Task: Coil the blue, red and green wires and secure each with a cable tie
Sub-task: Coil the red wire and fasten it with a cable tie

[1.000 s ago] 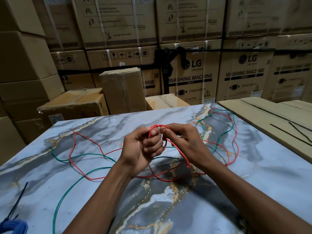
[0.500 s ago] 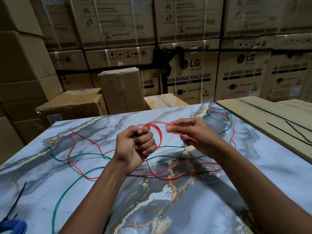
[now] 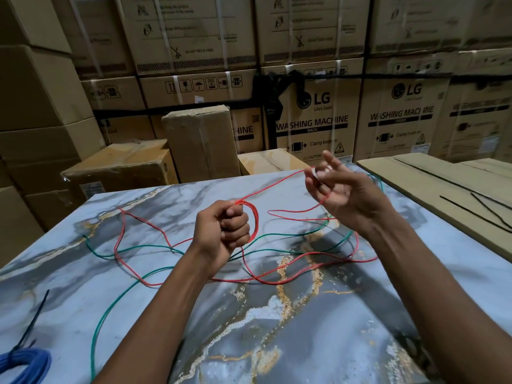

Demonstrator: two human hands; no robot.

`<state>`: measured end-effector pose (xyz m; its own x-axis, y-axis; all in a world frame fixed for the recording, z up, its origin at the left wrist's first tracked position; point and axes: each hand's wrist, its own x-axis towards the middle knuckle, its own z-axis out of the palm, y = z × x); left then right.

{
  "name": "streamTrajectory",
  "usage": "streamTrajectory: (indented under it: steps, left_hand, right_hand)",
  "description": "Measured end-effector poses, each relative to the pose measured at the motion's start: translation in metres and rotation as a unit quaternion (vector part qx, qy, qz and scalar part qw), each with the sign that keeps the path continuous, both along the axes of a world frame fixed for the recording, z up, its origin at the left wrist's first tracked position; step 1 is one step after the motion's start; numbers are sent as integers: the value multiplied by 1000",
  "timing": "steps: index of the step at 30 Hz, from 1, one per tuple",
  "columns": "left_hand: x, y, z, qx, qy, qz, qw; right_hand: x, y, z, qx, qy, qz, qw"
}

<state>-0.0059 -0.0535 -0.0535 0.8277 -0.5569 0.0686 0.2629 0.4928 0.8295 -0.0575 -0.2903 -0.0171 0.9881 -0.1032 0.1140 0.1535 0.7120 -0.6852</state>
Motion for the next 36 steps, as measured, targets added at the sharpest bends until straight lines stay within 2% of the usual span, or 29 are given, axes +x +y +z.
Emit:
streamTrajectory:
  steps: [2, 3, 5, 6, 7, 8, 9, 10, 13, 15, 16, 19, 20, 23, 24, 27, 29, 31, 32, 34, 36]
  left_hand:
    - [0, -1, -1, 18, -8, 3, 1000]
    - [-1, -2, -2, 18, -9, -1, 1000]
    - [-3, -3, -1, -1, -8, -6, 1000]
    - [-3, -2, 0, -20, -5, -6, 1000]
    - [-3, 0, 2, -44, 0, -4, 999]
    - [-2, 3, 4, -69, 7, -1, 998]
    - [0, 7, 6, -94, 15, 3, 995]
    - [2, 11, 8, -115, 21, 6, 993]
    - [6, 17, 10, -147, 28, 15, 989]
    - [2, 13, 9, -140, 25, 12, 990]
    - [0, 9, 9, -135, 24, 7, 991]
    - [-2, 3, 4, -118, 32, 1, 992]
    - [-1, 2, 3, -112, 35, 1, 993]
    - [-1, -1, 0, -80, 26, 4, 996]
    - [-2, -3, 0, -69, 18, 4, 997]
    - [-3, -7, -1, -47, -3, -2, 999]
    - [-4, -7, -1, -37, -12, -6, 999]
    - [-4, -5, -1, -40, -11, -14, 999]
    - [-4, -4, 0, -46, -9, -19, 999]
    - [-5, -2, 4, -56, -8, -27, 998]
    - [-5, -1, 7, -64, -6, -36, 997]
  right_hand:
    - [3, 5, 0, 23, -33, 6, 999]
    - [2, 9, 0, 3, -37, 2, 999]
    - [2, 11, -6, -133, -35, -50, 989]
    - [4, 10, -13, -262, -43, -113, 957]
    - [8, 7, -21, -425, -48, -199, 882]
    - [13, 4, -30, -570, -46, -265, 777]
    - [16, 2, -37, -667, -22, -290, 686]
    - [15, 3, -39, -713, 15, -302, 633]
    - [8, 3, -28, -696, 125, -411, 576]
    - [5, 2, -21, -670, 158, -479, 544]
    - [3, 3, -22, -668, 152, -481, 547]
    - [5, 10, -32, -670, 127, -423, 597]
    - [7, 14, -36, -679, 119, -428, 584]
    - [10, 31, -39, -722, 64, -512, 462]
    - [9, 37, -37, -733, 27, -523, 434]
    - [5, 57, -35, -773, -100, -521, 347]
    - [4, 70, -40, -816, -132, -483, 288]
    - [6, 79, -47, -867, -126, -398, 274]
    - [7, 79, -49, -881, -120, -356, 289]
    - [8, 76, -50, -878, -131, -292, 357]
    - [9, 72, -51, -843, -170, -260, 440]
